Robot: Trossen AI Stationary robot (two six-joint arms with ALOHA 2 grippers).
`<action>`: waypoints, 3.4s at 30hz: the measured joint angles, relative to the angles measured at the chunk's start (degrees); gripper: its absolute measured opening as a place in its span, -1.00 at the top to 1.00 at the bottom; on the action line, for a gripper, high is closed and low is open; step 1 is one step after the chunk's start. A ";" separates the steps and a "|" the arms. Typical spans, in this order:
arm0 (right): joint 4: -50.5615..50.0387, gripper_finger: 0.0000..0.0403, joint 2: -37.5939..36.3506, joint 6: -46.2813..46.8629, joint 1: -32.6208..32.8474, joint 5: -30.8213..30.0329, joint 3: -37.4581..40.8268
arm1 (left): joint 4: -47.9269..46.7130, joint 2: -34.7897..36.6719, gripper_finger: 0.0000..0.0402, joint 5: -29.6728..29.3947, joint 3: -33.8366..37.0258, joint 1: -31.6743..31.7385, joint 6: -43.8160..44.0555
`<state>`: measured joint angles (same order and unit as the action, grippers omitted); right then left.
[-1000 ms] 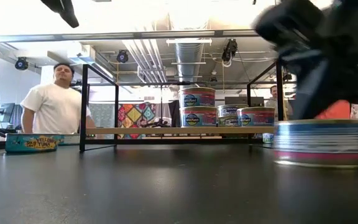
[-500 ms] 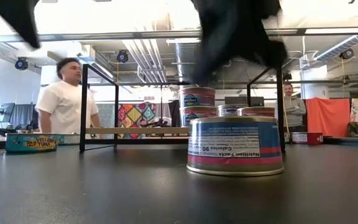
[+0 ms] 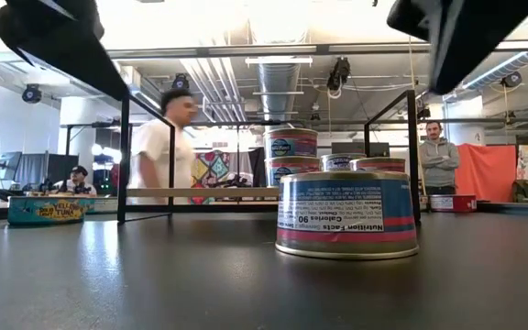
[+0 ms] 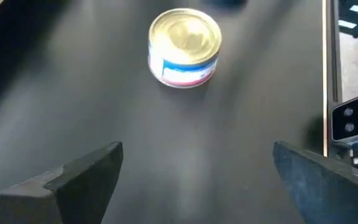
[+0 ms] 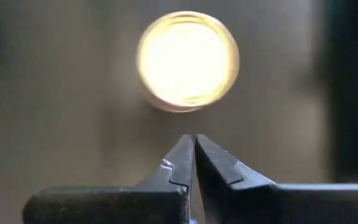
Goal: Stack canned seafood by type on shelf
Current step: Stack the blue and orange tuna can on the right blue and orange tuna can
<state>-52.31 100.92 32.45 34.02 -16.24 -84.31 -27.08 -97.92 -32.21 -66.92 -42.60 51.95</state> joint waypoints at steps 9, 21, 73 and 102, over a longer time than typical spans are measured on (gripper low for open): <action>1.81 0.29 -0.28 -0.68 -1.49 2.18 0.99 | -0.02 -3.15 -0.98 4.15 0.87 0.21 1.47; 7.98 -0.96 3.49 -5.52 -5.95 7.29 0.43 | 4.39 -8.20 -0.98 9.30 1.11 -0.28 14.31; 11.01 -0.83 14.21 -9.10 -9.90 11.97 0.00 | -13.90 -8.78 -0.98 -9.09 -8.95 -6.32 6.42; 0.78 -0.98 14.60 -7.20 -10.93 18.99 -5.35 | -14.09 -8.78 -0.98 -7.53 -7.43 -6.37 13.15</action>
<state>-51.53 115.52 25.25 23.09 2.75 -89.66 -41.17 -106.69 -39.74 -74.35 -48.97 65.10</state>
